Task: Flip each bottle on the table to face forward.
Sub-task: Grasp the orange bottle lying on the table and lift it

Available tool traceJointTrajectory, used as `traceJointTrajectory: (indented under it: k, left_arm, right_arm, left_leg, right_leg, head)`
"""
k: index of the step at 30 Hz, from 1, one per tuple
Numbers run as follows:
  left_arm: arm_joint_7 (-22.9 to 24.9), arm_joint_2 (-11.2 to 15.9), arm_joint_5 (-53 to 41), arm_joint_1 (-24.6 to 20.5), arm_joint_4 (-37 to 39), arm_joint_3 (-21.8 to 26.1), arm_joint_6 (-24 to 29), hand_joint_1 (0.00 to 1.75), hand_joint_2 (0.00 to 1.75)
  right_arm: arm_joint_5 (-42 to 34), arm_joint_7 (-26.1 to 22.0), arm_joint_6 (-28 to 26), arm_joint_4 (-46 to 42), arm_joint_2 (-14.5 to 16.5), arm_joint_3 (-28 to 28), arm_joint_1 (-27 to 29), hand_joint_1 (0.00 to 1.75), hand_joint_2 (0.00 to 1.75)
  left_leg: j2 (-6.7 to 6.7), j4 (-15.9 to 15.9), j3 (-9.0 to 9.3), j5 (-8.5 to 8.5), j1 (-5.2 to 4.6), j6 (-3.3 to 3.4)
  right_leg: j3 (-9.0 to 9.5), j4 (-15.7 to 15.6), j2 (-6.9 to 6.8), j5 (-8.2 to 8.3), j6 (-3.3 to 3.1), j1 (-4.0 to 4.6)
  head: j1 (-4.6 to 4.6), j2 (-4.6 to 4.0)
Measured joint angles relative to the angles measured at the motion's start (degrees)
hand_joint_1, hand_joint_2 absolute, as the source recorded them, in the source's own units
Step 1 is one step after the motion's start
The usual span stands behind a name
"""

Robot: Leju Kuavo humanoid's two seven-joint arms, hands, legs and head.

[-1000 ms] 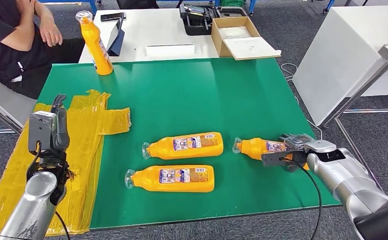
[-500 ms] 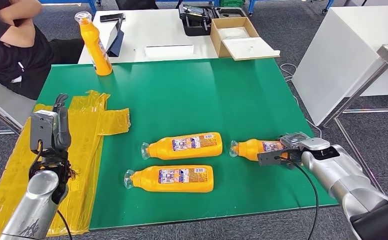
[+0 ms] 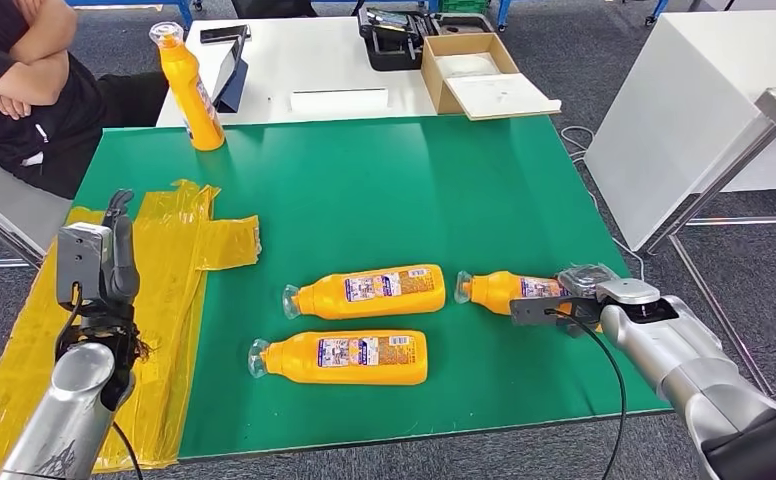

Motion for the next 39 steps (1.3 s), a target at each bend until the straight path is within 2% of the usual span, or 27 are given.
traceJointTrajectory:
  k: [4,8,12,16,20,23,29,39]
  left_arm:
    - [0.3,0.0,0.8,1.5,-1.4,1.1,-1.0,0.0,0.0]
    - [0.5,0.0,1.9,2.8,-3.0,2.4,-2.3,0.0,1.75]
    - [0.8,0.0,4.5,3.7,-4.3,3.1,-4.2,0.0,1.75]
    - [1.0,0.0,7.1,4.2,-5.2,3.3,-5.8,0.0,1.75]
    - [1.8,-0.3,15.1,4.4,-6.7,3.2,-10.1,0.0,1.75]
    - [2.4,-1.5,20.2,3.7,-7.9,1.9,-12.1,0.0,1.75]
    - [3.4,-5.9,24.6,-1.6,-7.6,-4.3,-10.6,0.0,1.75]
    - [6.3,-13.2,27.9,-9.4,-4.8,-14.2,-10.7,0.0,1.75]
  right_arm:
    - [-3.2,1.4,1.3,-8.1,-1.5,-5.7,3.5,1.75,1.75]
    - [-4.0,2.2,2.7,-17.7,-2.7,-12.2,6.5,1.75,1.75]
    - [-4.9,1.5,3.2,-24.9,-2.9,-17.6,8.2,1.75,1.75]
    - [-6.0,0.5,3.1,-28.9,-2.8,-20.5,9.1,1.75,1.75]
    - [-9.6,-1.1,1.1,-31.0,-1.8,-22.1,9.6,1.75,1.75]
    - [-11.4,-1.0,-3.2,-31.6,1.2,-22.6,9.4,1.75,1.75]
    - [-13.8,0.6,-10.2,-30.3,8.8,-21.8,5.7,1.75,1.75]
    - [-17.1,2.5,-12.0,-24.4,18.7,-20.9,0.6,1.75,1.75]
  left_leg:
    - [-0.08,0.0,-0.23,0.05,-0.05,0.01]
    - [-0.16,0.0,-0.46,0.06,-0.06,0.02]
    - [-0.17,0.0,-0.61,0.05,-0.06,0.02]
    - [-0.18,0.0,-0.68,0.05,-0.06,0.02]
    - [-0.18,0.0,-0.71,0.05,-0.06,0.02]
    - [-0.18,0.0,-0.71,0.06,-0.06,0.02]
    - [-0.18,0.0,-0.71,0.13,-0.05,0.03]
    - [-0.2,0.0,-0.85,0.15,-0.06,0.03]
  right_leg:
    - [-0.1,0.0,-0.01,0.03,0.04,0.11]
    - [-0.31,0.0,-0.05,0.02,0.06,0.13]
    - [-0.46,0.0,-0.06,-0.01,0.05,0.13]
    - [-0.53,0.0,-0.06,-0.01,0.04,0.13]
    - [-0.55,0.0,-0.05,-0.01,0.04,0.13]
    - [-0.56,0.0,-0.05,0.0,0.04,0.13]
    - [-0.56,0.0,-0.08,0.02,0.07,0.13]
    - [-0.66,0.0,-0.08,0.03,0.07,0.13]
  head:
    - [0.0,0.0]
    - [-0.01,0.0]
    - [-0.01,0.0]
    - [-0.01,0.0]
    - [-0.01,0.0]
    - [-0.01,0.0]
    - [-0.01,0.0]
    - [-0.01,0.0]
